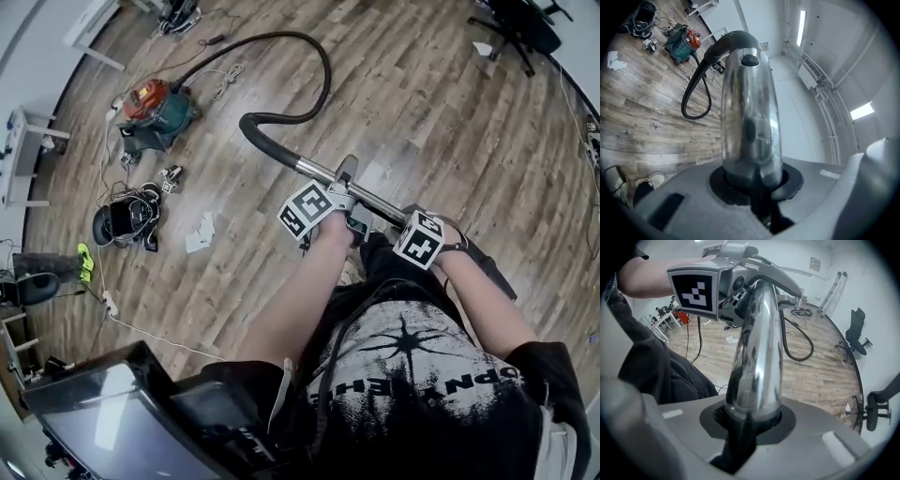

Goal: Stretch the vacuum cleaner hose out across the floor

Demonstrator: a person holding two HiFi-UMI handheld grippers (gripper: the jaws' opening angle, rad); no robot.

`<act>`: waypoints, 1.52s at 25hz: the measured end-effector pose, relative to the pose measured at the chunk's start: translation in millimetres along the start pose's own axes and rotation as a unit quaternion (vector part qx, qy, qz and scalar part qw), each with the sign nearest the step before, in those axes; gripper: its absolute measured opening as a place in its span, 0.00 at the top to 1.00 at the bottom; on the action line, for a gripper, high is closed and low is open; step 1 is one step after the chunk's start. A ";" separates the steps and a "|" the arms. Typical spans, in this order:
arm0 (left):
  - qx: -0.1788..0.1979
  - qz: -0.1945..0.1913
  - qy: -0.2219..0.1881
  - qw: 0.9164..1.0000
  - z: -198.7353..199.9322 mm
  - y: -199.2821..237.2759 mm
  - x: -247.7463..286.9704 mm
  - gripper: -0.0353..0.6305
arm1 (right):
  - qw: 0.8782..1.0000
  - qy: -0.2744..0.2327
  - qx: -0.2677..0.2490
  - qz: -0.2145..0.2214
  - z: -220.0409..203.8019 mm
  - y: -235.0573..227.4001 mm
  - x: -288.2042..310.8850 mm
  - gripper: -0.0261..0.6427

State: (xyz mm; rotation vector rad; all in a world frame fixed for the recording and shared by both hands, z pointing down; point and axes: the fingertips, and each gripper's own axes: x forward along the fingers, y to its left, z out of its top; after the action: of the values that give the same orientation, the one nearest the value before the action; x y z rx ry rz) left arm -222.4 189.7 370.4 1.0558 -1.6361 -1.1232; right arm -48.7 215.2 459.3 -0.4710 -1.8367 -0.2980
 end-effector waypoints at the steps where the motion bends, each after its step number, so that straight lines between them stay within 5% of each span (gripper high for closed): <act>1: -0.005 -0.005 -0.002 1.000 -6.4 -1.8 -6.7 0.86 | 1.000 0.004 -0.003 -0.005 -5.2 6.0 -4.0 0.83; 13: -0.041 -0.010 -0.027 0.999 -78.6 -16.9 -50.3 0.86 | 0.999 0.027 -0.027 0.006 -70.8 53.1 -42.0 0.84; 28: -0.012 0.018 -0.097 0.995 -216.7 -62.0 -25.4 0.86 | 0.993 -0.023 -0.104 0.051 -213.9 35.3 -85.4 0.83; 38: 0.007 0.044 -0.107 0.993 -255.1 -64.0 -48.7 0.86 | 0.990 -0.040 -0.113 0.070 -245.7 67.0 -86.6 0.83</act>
State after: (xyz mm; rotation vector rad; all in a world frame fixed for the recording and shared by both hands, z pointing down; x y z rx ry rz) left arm 43.4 163.2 356.2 0.8879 -1.8419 -1.1996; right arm 213.3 154.3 450.8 -0.7761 -1.8453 -0.3976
